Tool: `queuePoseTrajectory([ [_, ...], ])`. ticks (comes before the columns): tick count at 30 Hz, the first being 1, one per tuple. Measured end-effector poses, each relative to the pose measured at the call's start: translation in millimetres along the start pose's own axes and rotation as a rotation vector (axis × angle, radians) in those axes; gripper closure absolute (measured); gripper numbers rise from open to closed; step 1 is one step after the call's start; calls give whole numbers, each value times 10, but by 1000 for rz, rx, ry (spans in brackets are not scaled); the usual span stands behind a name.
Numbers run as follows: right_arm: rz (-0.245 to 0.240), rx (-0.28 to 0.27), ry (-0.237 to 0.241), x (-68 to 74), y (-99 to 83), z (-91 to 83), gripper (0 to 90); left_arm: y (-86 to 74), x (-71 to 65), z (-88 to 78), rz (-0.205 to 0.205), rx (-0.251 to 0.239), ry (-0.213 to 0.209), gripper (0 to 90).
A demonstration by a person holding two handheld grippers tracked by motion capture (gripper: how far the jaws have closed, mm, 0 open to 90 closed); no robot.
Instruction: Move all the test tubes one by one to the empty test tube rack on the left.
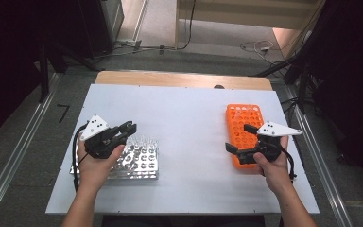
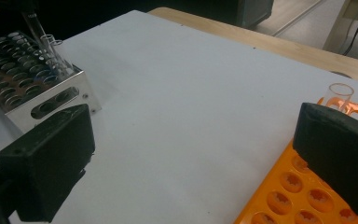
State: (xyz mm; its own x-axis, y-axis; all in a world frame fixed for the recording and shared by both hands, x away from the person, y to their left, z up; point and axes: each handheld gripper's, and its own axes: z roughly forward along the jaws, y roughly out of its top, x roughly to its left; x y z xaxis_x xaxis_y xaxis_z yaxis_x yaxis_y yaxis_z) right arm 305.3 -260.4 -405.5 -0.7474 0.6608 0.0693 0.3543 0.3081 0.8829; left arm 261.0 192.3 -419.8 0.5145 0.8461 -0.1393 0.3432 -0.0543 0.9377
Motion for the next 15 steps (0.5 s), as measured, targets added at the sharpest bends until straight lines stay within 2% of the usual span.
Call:
queuePoseTrajectory([
  [6,4,3,-3,-15,-8,-8,0,-62,18,61,-10,40,-21,759],
  [11,-2,-2,-5,-22,-9,-10,0,-71,17,78,-8,62,-21,759],
  [15,3,0,-9,-28,-13,-15,0,-81,12,106,9,86,-22,758],
])
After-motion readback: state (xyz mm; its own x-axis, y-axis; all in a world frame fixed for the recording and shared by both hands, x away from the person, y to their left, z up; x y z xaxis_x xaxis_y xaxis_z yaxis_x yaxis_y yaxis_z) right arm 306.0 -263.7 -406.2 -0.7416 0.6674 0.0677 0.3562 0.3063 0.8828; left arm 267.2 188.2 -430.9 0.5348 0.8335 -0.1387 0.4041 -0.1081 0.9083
